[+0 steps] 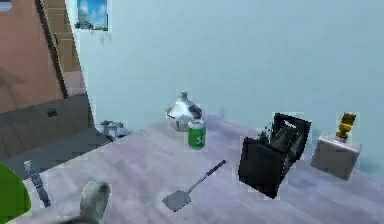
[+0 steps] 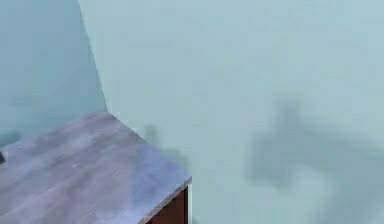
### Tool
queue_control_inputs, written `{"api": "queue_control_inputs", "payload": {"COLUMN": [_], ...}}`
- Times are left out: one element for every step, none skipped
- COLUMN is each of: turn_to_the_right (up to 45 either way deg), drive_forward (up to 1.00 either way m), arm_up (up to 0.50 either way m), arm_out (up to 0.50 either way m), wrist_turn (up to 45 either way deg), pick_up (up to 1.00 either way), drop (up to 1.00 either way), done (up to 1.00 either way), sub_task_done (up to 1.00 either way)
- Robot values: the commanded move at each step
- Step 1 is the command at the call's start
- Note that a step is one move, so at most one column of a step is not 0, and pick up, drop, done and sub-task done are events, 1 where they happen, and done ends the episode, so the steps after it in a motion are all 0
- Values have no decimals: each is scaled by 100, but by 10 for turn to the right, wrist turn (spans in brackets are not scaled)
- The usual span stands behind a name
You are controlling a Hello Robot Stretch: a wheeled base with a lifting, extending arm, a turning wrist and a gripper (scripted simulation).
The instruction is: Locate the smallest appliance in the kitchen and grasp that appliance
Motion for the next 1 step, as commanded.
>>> {"api": "queue_control_inputs", "payload": {"turn_to_the_right": [-450], "drive_forward": [0], "arm_up": [0], "arm_out": [0], "wrist_turn": [0], "pick_up": [0], "drop": [0], "done": [0], "sub_task_done": [0]}}
